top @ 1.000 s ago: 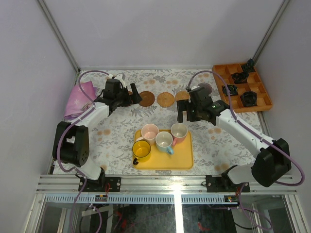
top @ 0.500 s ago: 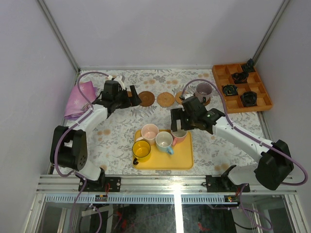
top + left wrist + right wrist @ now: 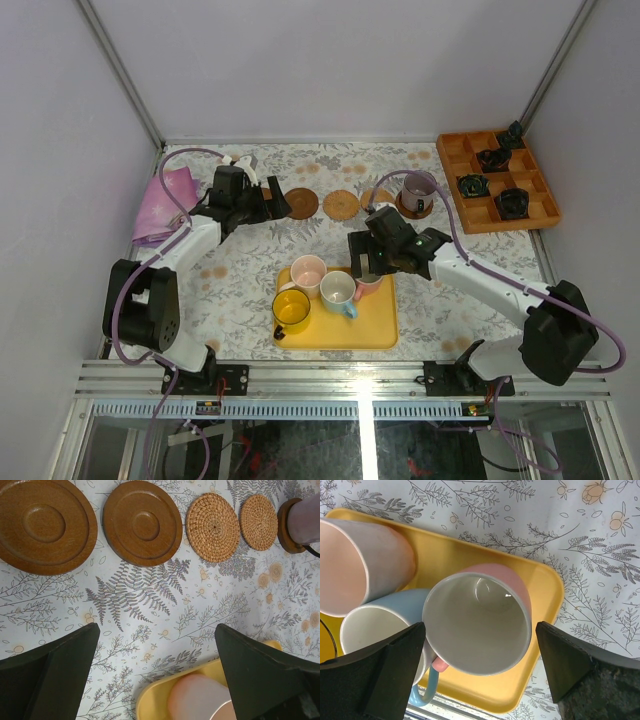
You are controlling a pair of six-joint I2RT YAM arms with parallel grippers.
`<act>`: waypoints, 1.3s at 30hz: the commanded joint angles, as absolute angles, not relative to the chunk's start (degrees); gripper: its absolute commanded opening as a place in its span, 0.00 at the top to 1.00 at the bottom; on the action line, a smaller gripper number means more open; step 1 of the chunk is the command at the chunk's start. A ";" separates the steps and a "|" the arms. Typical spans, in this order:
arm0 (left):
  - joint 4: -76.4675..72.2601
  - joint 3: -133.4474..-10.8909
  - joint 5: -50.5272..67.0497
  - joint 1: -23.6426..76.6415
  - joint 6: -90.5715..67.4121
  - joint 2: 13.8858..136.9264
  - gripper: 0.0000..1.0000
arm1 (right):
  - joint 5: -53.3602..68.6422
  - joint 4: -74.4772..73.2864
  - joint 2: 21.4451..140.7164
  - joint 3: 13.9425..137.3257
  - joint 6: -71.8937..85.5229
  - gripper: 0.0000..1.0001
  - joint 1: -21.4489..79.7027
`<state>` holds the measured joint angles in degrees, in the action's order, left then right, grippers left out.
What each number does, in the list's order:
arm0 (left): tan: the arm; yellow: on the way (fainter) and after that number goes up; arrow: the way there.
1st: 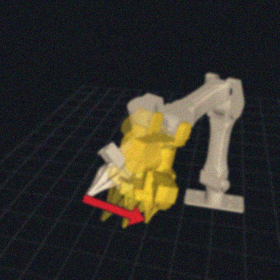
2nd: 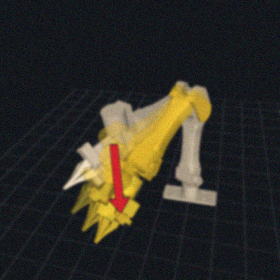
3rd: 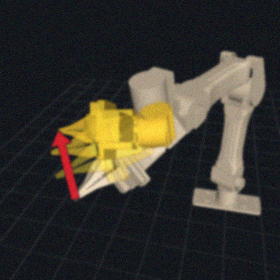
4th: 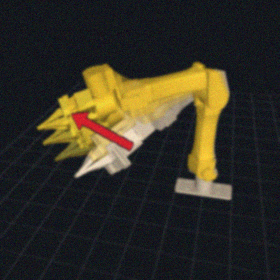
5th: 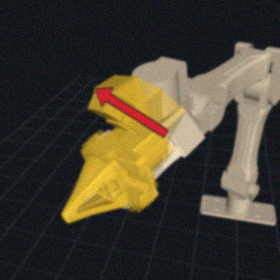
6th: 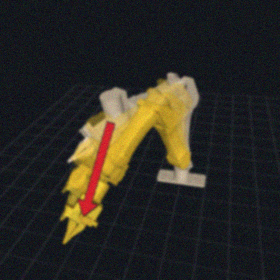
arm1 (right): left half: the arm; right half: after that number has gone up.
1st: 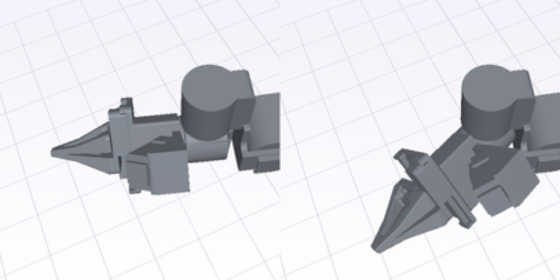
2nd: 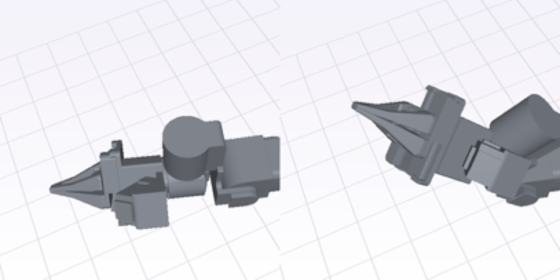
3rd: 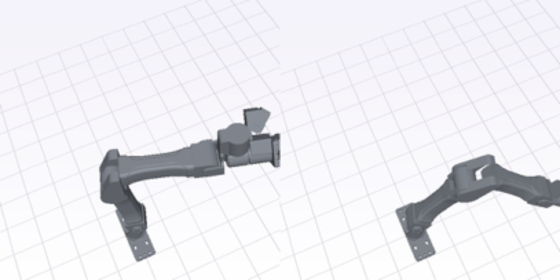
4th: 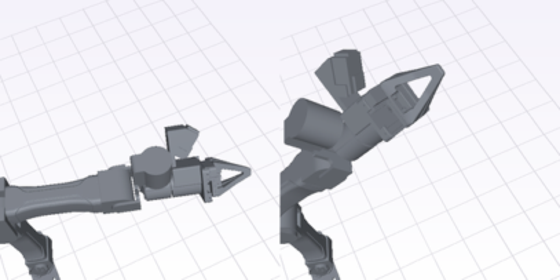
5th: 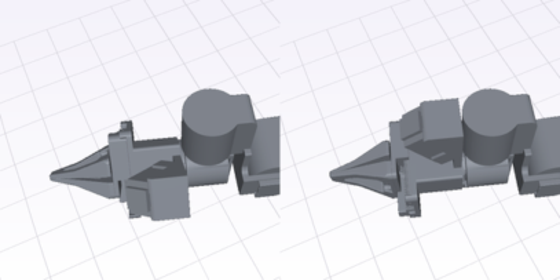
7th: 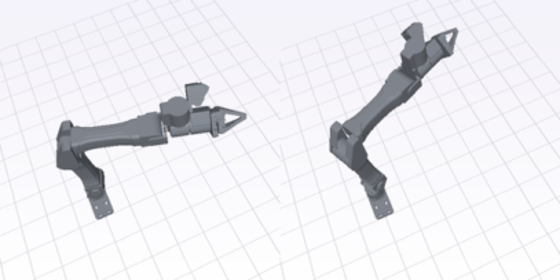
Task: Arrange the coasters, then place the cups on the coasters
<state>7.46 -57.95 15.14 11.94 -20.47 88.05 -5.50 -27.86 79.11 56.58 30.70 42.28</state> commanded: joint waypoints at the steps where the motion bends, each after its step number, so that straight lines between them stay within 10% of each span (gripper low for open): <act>1: 6.53 -57.71 15.89 11.77 -19.54 87.59 0.00 | -8.19 -30.16 79.16 55.77 31.12 0.01 43.28; 39: 4.25 -57.94 18.28 11.97 -22.11 88.98 0.00 | -7.29 -35.27 64.48 50.65 30.33 0.04 45.48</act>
<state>7.27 -57.95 17.26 11.94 -21.30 88.20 -7.88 -35.24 64.10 51.68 30.94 44.88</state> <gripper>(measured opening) 0.997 0.984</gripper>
